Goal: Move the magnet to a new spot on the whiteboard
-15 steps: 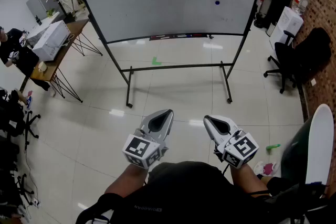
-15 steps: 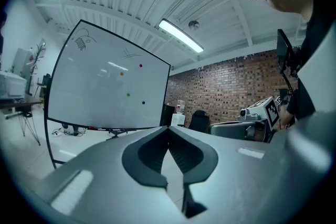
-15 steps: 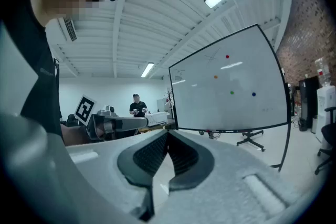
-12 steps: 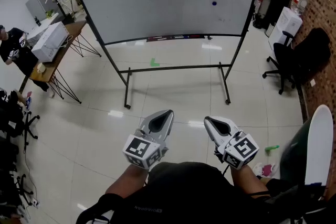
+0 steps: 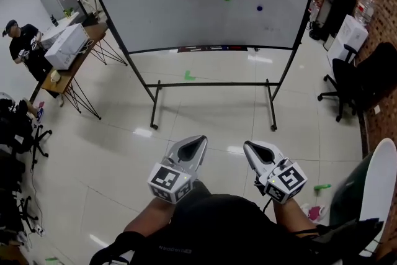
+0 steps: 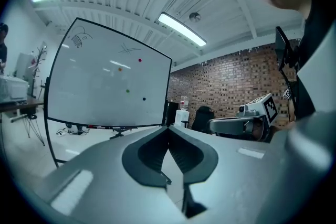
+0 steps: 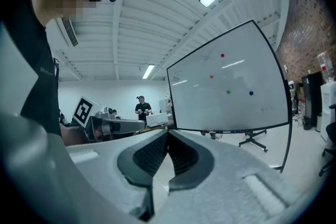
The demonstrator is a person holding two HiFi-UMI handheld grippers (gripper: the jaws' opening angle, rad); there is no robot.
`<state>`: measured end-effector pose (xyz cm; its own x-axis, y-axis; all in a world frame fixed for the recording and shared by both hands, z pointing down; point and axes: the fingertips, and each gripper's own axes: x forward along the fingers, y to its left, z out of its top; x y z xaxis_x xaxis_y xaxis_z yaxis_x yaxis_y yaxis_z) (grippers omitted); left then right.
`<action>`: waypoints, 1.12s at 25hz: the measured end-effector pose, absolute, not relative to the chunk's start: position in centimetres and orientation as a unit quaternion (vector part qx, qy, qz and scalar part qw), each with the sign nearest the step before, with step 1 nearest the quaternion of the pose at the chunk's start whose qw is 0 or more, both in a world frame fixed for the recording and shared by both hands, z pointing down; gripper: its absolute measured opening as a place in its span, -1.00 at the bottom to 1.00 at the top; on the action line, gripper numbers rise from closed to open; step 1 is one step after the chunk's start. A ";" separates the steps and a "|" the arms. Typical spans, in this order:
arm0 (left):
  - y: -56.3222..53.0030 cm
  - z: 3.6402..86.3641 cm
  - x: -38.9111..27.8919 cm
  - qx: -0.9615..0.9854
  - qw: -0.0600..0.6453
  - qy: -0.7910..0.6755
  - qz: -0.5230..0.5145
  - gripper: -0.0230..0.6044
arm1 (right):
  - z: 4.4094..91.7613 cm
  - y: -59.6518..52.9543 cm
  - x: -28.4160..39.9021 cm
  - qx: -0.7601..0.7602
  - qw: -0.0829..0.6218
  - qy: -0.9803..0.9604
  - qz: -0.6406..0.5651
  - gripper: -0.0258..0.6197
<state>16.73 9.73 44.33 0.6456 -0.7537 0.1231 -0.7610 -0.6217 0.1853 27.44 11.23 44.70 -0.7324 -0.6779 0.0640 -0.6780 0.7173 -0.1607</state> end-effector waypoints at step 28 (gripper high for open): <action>-26.4 39.2 6.6 0.939 0.064 -0.337 -0.028 -0.87 | 38.2 -22.9 17.0 0.448 0.066 -0.890 -0.051 -0.91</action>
<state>6.65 -26.40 39.21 0.7706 -0.6372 -0.0101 -0.6299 -0.7640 0.1399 17.03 -22.91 38.20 -0.5892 -0.8047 0.0722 -0.7912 0.5928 0.1502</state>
